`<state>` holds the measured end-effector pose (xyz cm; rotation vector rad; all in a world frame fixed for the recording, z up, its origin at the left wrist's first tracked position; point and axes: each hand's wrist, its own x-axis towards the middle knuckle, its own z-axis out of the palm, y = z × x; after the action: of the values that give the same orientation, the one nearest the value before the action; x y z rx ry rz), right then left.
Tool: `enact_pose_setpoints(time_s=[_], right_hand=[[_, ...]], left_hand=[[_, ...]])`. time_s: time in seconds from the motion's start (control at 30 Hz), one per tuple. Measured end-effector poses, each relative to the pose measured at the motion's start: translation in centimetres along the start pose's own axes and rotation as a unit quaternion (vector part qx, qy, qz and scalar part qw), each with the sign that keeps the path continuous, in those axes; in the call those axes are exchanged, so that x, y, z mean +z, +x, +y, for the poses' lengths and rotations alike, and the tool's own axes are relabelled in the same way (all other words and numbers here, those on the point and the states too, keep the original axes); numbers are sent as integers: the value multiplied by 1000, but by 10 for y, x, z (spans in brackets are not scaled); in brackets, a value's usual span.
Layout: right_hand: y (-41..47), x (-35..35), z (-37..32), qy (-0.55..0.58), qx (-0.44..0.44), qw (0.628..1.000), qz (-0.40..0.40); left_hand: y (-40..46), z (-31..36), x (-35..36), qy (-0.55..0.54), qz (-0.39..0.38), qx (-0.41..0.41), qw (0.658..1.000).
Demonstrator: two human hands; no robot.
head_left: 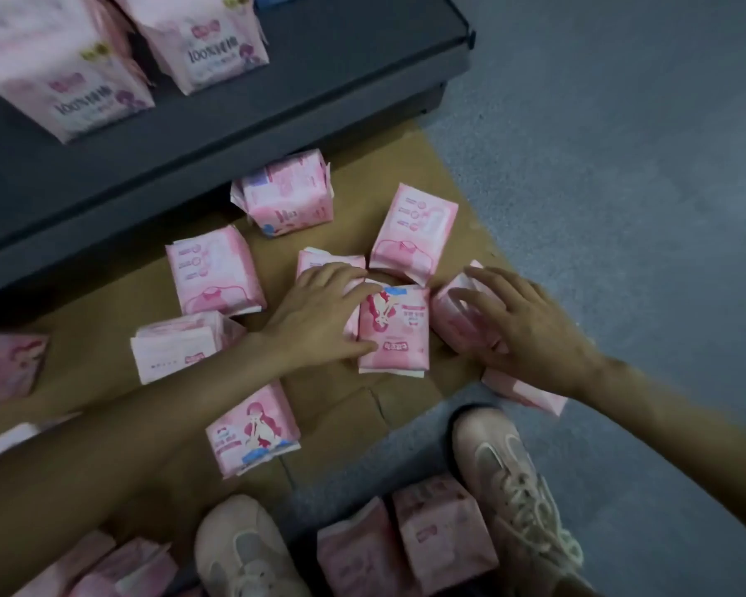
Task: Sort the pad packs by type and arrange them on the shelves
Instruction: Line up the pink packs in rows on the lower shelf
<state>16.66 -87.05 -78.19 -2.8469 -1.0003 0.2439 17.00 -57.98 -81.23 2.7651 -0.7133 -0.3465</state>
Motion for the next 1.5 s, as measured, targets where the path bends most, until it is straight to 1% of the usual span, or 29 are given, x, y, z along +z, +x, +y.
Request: enact_pose_setpoints(time_s=[0.07,0.17,0.23,0.3,0.4,0.5,0.57,0.63,0.7,0.8,0.87,0.93,1.0,1.03,1.1,1.13,1.2,1.27,1.33,1.37,1.43,1.5], right_hand=[[-14,0,-2,2,-3,1000,8],[-34,-4,-11,8,-7,1000,12],[-49,-8,-23,35,-51,998,-4],[-69,-6,-39,60,-123,989,-57],[-102,8,-62,53,-219,963,-149],[-120,30,-81,0,-263,942,-211],[-123,46,-95,-8,-269,940,-212],[-118,56,-106,1,-258,949,-178],[-105,54,-104,42,-221,963,-147],[-79,36,-90,95,-153,975,-134],[-64,26,-82,104,-119,982,-105],[-55,21,-74,109,-96,986,-78],[-47,18,-68,143,-64,986,-57],[-42,16,-66,179,-38,982,-50],[-31,7,-66,276,19,960,-45],[-26,1,-66,313,28,948,-45],[-23,-11,-59,336,9,939,-69],[-34,-19,-38,284,-29,954,-86],[-54,-25,-5,157,-82,982,-71],[-66,-24,12,89,-110,987,-72],[-80,-16,35,-20,-160,982,-102],[-86,2,46,-106,-162,974,-121]], left_hand=[[2,10,9,9,-20,-4,1000],[3,14,13,19,-17,-9,1000],[2,16,11,26,2,8,1000],[-4,24,8,23,37,45,998],[-25,40,12,-4,87,99,991],[-45,55,20,-20,84,111,990],[-56,56,25,-15,75,101,992],[-63,51,29,-11,77,79,994],[-66,46,28,-23,78,57,995],[-69,47,26,-102,43,51,993],[-72,53,24,-179,-15,38,983],[-74,61,24,-231,-84,29,969],[-74,70,23,-296,-133,-1,946],[-74,71,23,-343,-124,-26,931],[-74,70,22,-410,-65,-71,907],[-74,67,22,-416,-39,-90,904],[-72,65,21,-385,-10,-107,917],[-69,68,19,-346,5,-129,929],[-63,69,15,-334,0,-180,925],[-60,67,15,-328,-9,-199,923],[-56,62,12,-316,-27,-220,923],[-49,62,9,-316,-43,-222,921]])
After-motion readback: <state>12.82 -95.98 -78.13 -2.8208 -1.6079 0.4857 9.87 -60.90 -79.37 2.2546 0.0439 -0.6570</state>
